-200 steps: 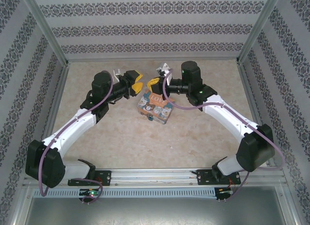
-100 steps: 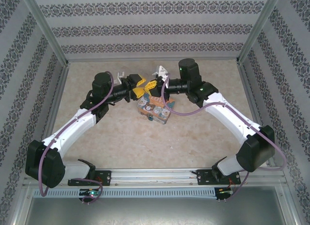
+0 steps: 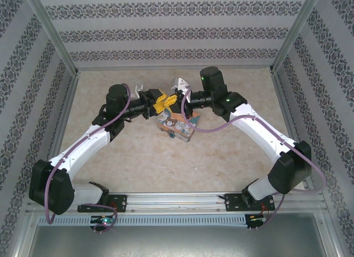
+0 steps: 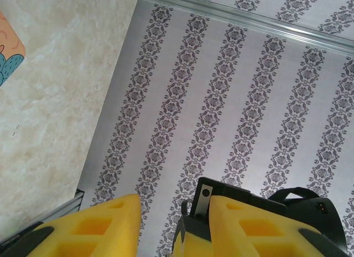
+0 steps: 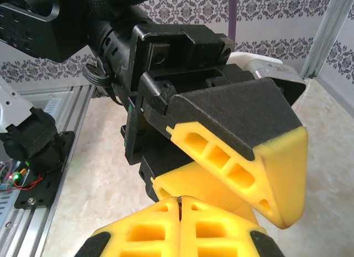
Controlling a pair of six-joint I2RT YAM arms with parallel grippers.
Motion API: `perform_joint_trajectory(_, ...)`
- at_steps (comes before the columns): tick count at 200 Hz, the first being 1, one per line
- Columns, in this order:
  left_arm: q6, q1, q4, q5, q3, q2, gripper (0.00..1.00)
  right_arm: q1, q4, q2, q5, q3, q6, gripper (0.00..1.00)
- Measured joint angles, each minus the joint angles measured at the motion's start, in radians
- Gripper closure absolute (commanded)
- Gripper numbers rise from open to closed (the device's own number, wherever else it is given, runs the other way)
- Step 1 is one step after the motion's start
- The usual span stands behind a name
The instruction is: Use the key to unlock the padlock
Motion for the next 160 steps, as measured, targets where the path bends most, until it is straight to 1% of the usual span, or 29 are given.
perform_joint_trajectory(28,0.0,0.0,0.002,0.0,-0.003,0.0,0.65,0.0,-0.006,0.011,0.0,0.021,-0.002,1.0)
perform_joint_trajectory(82,-0.008,-0.001,0.008,0.008,-0.003,0.003,0.74,0.006,-0.014,0.032,0.0,0.054,-0.019,1.0)
perform_joint_trajectory(114,-0.017,-0.001,0.014,0.019,-0.003,0.01,0.83,0.006,-0.019,0.046,0.001,0.057,-0.022,1.0)
perform_joint_trajectory(147,-0.022,-0.001,0.017,0.022,-0.003,0.01,0.99,0.006,-0.035,0.048,0.009,0.058,-0.026,1.0)
perform_joint_trajectory(160,-0.021,-0.001,0.014,0.021,-0.003,0.01,1.0,0.006,-0.038,0.048,0.011,0.059,-0.026,1.0)
